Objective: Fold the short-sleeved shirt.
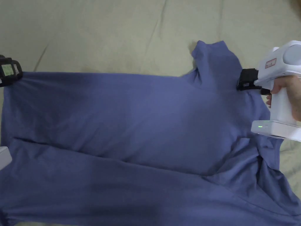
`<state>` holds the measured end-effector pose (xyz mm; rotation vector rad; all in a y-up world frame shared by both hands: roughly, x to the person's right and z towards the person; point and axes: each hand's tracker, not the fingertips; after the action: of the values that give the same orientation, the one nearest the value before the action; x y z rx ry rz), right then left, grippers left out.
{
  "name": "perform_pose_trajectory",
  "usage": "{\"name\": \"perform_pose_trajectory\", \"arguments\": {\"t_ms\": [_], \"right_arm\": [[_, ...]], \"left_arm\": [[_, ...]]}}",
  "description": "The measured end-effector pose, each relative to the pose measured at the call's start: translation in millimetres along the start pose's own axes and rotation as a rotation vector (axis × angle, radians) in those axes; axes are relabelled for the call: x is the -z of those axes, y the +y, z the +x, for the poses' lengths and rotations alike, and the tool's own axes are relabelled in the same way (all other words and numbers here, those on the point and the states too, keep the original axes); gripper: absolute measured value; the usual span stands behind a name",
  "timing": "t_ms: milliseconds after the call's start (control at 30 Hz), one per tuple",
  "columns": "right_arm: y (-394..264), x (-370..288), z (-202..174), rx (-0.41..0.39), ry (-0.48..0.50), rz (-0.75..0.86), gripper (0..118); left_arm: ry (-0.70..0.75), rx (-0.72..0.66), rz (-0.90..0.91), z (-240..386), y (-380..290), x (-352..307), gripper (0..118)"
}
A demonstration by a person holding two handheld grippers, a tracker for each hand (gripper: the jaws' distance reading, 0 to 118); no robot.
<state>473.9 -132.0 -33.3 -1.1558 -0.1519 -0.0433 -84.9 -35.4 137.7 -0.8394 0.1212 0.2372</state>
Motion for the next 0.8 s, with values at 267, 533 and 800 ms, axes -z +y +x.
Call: {"name": "perform_pose_trajectory", "arguments": {"t_ms": [267, 533, 800], "right_arm": [[-2, -52, 5, -0.031, 0.106, 0.084, 1], [-40, -175, 33, -0.100, 0.205, 0.259, 2], [-154, -242, 75, -0.064, 0.227, 0.325, 1]], "left_arm": [[0.003, -0.006, -0.016, -2, -2, -3, 0], [-0.032, -0.062, 0.029, -12, -14, -67, 0], [-0.019, -0.023, 0.007, -25, -76, -118, 0]]}}
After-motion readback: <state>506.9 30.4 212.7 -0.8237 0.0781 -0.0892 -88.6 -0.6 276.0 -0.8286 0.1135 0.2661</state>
